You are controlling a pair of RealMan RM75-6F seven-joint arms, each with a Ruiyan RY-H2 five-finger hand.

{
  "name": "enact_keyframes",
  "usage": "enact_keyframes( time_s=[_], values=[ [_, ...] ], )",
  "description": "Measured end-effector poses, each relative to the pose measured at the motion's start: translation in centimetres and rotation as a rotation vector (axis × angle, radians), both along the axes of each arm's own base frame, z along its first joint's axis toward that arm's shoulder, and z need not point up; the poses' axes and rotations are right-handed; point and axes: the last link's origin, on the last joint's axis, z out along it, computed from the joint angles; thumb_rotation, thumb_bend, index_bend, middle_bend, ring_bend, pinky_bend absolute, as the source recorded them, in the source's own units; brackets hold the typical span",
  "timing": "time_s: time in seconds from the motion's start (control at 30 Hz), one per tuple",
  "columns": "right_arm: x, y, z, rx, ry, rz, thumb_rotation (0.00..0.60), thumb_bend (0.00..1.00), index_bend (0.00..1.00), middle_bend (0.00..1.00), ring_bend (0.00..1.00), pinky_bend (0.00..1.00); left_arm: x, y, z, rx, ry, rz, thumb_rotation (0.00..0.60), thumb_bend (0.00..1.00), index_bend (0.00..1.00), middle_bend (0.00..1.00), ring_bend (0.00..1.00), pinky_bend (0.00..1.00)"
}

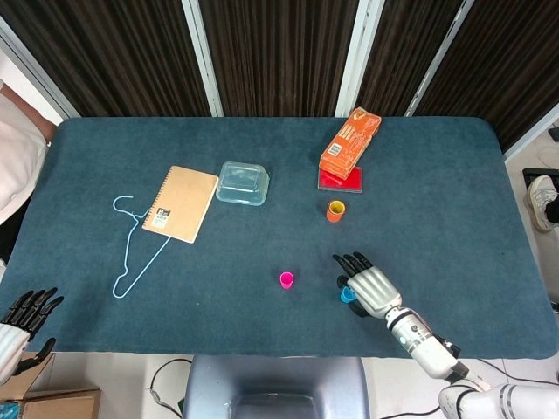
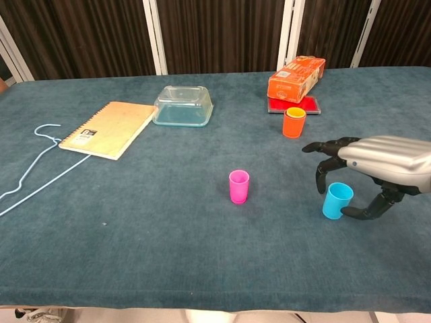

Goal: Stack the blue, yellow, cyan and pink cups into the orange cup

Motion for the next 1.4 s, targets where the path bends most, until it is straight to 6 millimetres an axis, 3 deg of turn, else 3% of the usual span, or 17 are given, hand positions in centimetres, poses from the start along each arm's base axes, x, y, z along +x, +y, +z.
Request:
enact_keyframes(
  time_s=[0.37,0.5,0.6,0.83,1.03,1.4],
  values=[
    [0.3,-0.5,0.5,-0.061,-0.020,-0.015,0.600,0.45,0.63,0.04,0.00,0.12,0.0,0.0,0.0,0.002,-0.001,-0.001,0.600,0.43,0.00,0.00,0.00,0.08],
    [1.3,-1.6,1.2,-0.112,-0.053,-0.009,0.600,0.45,0.63,0.05,0.00,0.12,0.0,0.0,-0.1,0.000,0.005,-0.001,0.600,0.43,0.00,0.00,0.00,0.08],
    [2.5,-3.3,1.9,-0.182,-0.091,-0.003,0.600,0.45,0.63,0.05,0.00,0.12,0.0,0.0,-0.2,-0.002,0.010,-0.002,0.600,0.43,0.00,0.00,0.00,0.08],
    [5.5,-10.1,3.5,-0.384,-0.121,-0.047,0.600,0.45,0.63,0.05,0.00,0.12,0.0,0.1,-0.4,-0.003,0.019,0.001,0.600,0.43,0.00,0.00,0.00,0.08],
    [6.3,-14.5,2.7,-0.467,-0.082,-0.141,0.600,0.45,0.63,0.05,0.00,0.12,-0.2,0.4,-0.3,0.002,0.019,0.014,0.600,0.43,0.00,0.00,0.00,0.08],
    [7.2,-16.3,-0.2,-0.455,-0.031,-0.165,0.600,0.45,0.63,0.05,0.00,0.12,-0.3,0.6,-0.5,-0.005,0.023,0.022,0.600,0.43,0.00,0.00,0.00,0.08]
  ],
)
